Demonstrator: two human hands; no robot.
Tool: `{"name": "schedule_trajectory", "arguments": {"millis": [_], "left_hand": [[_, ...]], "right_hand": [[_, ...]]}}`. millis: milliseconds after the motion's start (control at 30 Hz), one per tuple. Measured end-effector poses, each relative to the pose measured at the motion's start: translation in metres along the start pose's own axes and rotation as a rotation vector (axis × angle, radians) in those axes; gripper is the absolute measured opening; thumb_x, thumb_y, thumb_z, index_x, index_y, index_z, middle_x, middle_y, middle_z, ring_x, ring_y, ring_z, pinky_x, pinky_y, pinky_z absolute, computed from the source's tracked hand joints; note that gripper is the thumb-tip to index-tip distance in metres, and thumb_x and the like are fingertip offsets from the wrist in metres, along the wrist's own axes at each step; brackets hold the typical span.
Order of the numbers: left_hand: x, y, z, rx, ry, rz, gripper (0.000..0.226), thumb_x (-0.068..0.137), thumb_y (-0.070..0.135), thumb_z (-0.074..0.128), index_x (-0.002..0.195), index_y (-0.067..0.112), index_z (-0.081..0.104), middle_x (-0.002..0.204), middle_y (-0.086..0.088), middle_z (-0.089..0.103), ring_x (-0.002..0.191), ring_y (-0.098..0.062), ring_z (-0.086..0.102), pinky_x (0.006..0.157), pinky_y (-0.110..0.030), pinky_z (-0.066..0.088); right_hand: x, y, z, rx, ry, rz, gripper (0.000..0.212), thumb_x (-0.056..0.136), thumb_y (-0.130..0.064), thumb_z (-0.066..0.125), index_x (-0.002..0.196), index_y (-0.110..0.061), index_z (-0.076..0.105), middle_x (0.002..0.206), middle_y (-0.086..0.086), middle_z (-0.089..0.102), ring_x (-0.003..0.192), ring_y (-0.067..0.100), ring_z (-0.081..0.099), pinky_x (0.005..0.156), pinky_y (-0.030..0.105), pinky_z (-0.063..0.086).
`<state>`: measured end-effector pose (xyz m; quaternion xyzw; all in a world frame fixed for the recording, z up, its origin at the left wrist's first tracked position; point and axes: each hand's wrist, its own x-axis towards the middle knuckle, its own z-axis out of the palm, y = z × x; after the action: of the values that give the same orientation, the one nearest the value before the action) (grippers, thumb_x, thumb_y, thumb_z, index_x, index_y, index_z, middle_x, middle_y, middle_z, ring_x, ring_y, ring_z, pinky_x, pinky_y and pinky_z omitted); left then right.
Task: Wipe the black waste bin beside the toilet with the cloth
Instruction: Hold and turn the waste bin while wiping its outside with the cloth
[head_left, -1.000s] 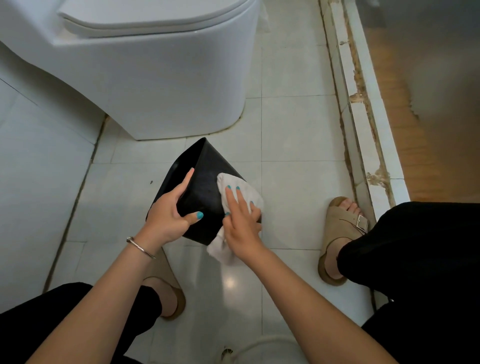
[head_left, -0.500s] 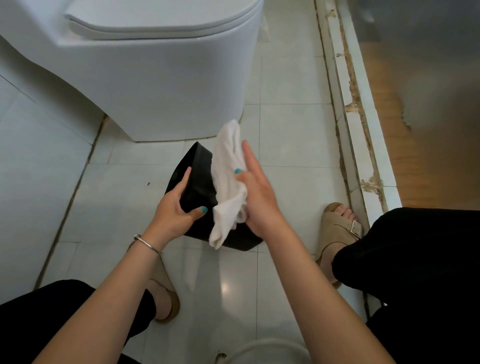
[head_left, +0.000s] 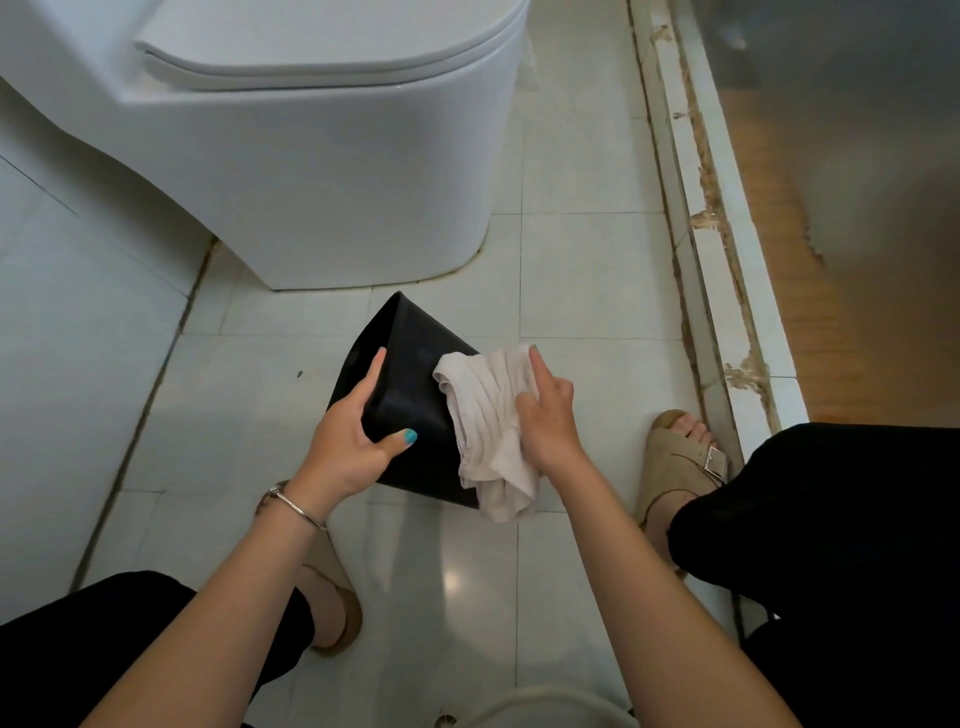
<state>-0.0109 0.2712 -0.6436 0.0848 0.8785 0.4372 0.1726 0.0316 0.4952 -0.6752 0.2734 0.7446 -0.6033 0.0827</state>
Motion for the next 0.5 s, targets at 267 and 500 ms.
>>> {"name": "schedule_trajectory", "arguments": {"millis": [267, 500], "left_hand": [[-0.005, 0.002, 0.001, -0.015, 0.006, -0.03, 0.098, 0.078, 0.009, 0.076, 0.146, 0.048, 0.016, 0.128, 0.012, 0.056, 0.11, -0.009, 0.059, 0.097, -0.035, 0.049], [-0.011, 0.011, 0.005, 0.2, -0.034, 0.047, 0.1, 0.079, 0.019, 0.074, 0.145, 0.054, 0.007, 0.128, 0.029, 0.048, 0.085, -0.013, 0.052, 0.09, -0.042, 0.052]], "right_hand": [[0.021, 0.01, 0.013, -0.521, -0.176, 0.05, 0.056, 0.095, -0.062, 0.023, 0.148, -0.052, 0.009, 0.161, -0.003, 0.014, 0.138, 0.034, 0.031, 0.108, 0.054, 0.028], [0.005, 0.036, 0.035, -0.573, -0.115, -0.065, 0.061, 0.088, -0.074, 0.013, 0.138, -0.061, -0.019, 0.159, -0.02, -0.014, 0.134, 0.039, 0.028, 0.099, 0.055, 0.036]]}}
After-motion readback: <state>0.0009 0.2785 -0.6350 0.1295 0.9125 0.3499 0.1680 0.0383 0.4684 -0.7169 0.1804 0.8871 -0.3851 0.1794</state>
